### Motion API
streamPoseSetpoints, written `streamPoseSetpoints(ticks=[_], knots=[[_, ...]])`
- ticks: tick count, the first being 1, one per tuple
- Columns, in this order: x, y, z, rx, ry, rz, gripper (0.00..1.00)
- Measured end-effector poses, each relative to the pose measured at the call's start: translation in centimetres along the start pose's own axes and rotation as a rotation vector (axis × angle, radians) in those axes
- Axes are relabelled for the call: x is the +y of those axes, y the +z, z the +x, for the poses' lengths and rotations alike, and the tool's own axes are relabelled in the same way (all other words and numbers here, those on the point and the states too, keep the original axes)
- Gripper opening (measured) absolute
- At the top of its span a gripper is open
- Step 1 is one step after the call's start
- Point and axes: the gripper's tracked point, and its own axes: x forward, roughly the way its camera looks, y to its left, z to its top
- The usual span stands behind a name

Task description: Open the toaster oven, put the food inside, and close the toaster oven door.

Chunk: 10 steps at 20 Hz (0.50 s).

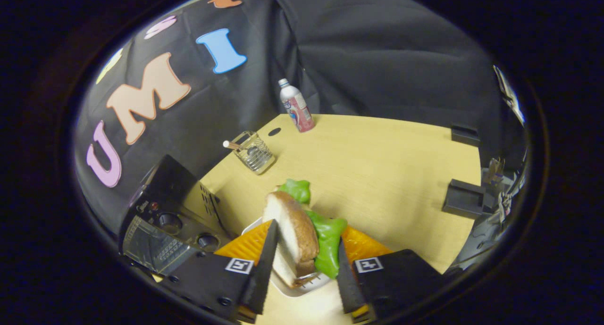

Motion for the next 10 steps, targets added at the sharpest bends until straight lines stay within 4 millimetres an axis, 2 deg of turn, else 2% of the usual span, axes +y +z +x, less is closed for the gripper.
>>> streamPoseSetpoints(ticks=[3, 7, 10], knots=[[1.7, 0.4, -0.2, -0.024, 0.077, 0.071, 0.49], [1.8, 0.6, -0.5, -0.025, 0.079, 0.093, 0.35], [2.1, 1.1, -0.8, -0.033, 0.064, 0.041, 0.24]])
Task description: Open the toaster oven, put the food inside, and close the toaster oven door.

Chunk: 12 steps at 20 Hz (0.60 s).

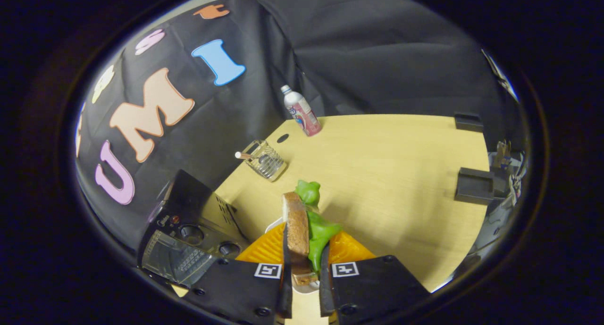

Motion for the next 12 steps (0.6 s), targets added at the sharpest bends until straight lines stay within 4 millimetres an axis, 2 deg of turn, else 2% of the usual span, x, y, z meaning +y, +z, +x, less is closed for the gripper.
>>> streamPoseSetpoints(ticks=[6, 9, 12], knots=[[3.8, 2.4, -2.8, -0.086, 0.049, -0.074, 0.24], [6.1, 1.2, -4.6, -0.068, 0.092, -0.079, 0.24], [7.9, -0.9, -6.3, -0.041, 0.129, -0.067, 0.24]])
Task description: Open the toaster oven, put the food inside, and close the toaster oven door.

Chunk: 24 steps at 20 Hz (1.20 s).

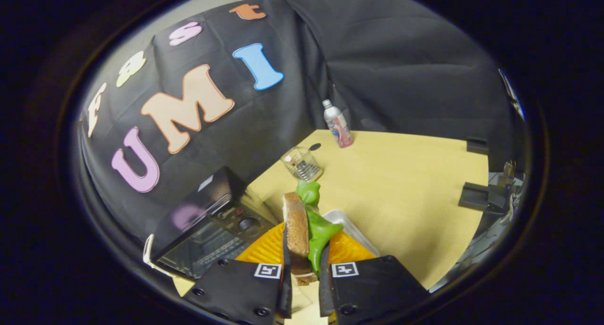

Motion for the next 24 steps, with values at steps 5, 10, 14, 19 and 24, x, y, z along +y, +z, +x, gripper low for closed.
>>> streamPoseSetpoints(ticks=[5, 10, 14, 19, 24], knots=[[4.4, -4.5, -2.2, 0.065, 0.094, 0.025, 0.24], [9.6, -8.9, -2.5, 0.148, 0.197, 0.078, 0.24], [13.7, -11.1, -1.0, 0.192, 0.271, 0.155, 0.24], [16.8, -12.4, 2.1, 0.208, 0.326, 0.252, 0.24], [19.1, -12.7, 5.5, 0.211, 0.363, 0.335, 0.24]])
